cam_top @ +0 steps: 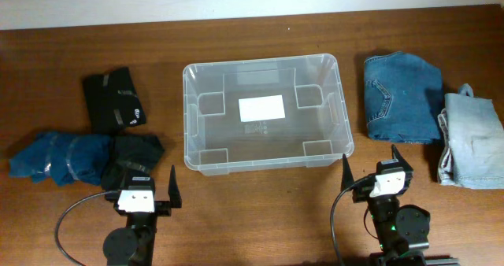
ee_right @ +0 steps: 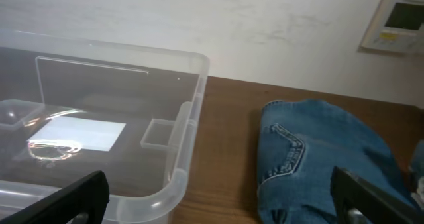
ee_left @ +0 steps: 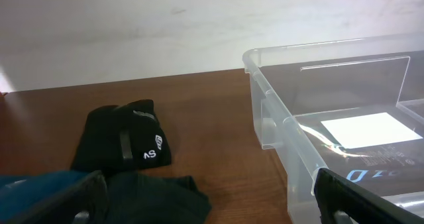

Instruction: Pack container

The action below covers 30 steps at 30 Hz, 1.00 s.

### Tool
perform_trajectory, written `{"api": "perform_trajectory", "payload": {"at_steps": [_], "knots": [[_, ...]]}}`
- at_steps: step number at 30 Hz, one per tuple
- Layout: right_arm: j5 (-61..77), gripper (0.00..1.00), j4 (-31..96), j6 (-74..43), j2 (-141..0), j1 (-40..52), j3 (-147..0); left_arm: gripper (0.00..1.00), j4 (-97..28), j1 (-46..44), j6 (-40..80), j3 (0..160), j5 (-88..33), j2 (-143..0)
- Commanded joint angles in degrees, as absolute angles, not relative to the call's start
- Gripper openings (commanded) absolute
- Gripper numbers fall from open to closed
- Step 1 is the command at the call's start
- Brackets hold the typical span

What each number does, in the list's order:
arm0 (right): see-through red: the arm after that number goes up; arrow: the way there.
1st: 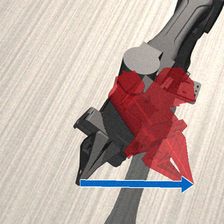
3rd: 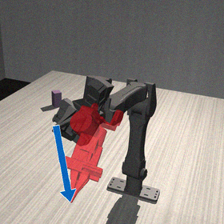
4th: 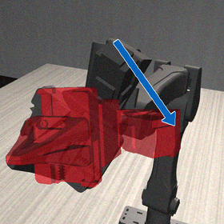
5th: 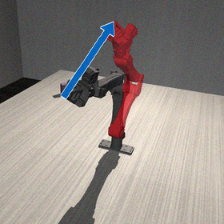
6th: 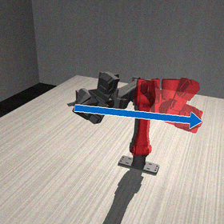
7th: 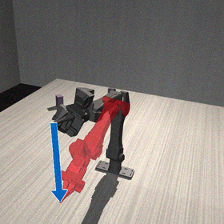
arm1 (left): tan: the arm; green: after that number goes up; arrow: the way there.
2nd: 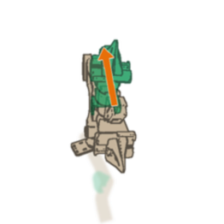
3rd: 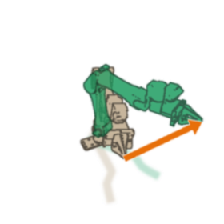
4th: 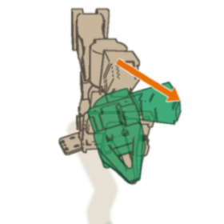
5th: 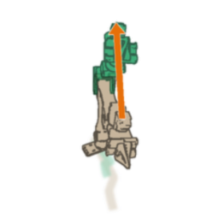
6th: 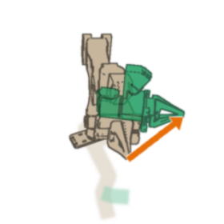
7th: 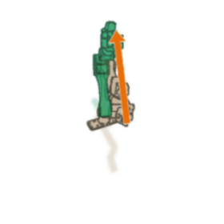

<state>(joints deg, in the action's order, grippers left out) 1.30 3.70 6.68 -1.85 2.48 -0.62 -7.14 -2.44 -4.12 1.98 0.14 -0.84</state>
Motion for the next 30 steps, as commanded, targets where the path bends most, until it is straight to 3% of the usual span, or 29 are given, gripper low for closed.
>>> {"api": "perform_trajectory", "payload": {"at_steps": [1, 11, 17, 26, 30], "knots": [[0.1, 0.98, 3.7, 6.3, -2.0, 3.0, -0.3, 0.99, -7.2, -2.1, -4.8, 1.7, -0.7, -0.3], [5.8, 0.99, 9.2, -3.7, -7.4, 2.9, -10.6, 0.99, -7.2, -2.1, -4.8, 1.7, -0.7, -0.3], [6.3, 0.99, 19.5, -3.5, -23.6, 2.9, -28.9, 0.99, -7.2, -2.1, -4.8, 1.7, -0.7, -0.3], [8.5, 0.98, 46.6, -3.5, -54.4, 2.9, -64.9, 0.99, -7.2, -2.1, -4.8, 1.7, -0.7, -0.3], [8.2, 0.98, 50.5, -3.5, -62.5, 2.9, -72.0, 0.99, -7.2, -2.1, -4.8, 1.7, -0.7, -0.3]]}}
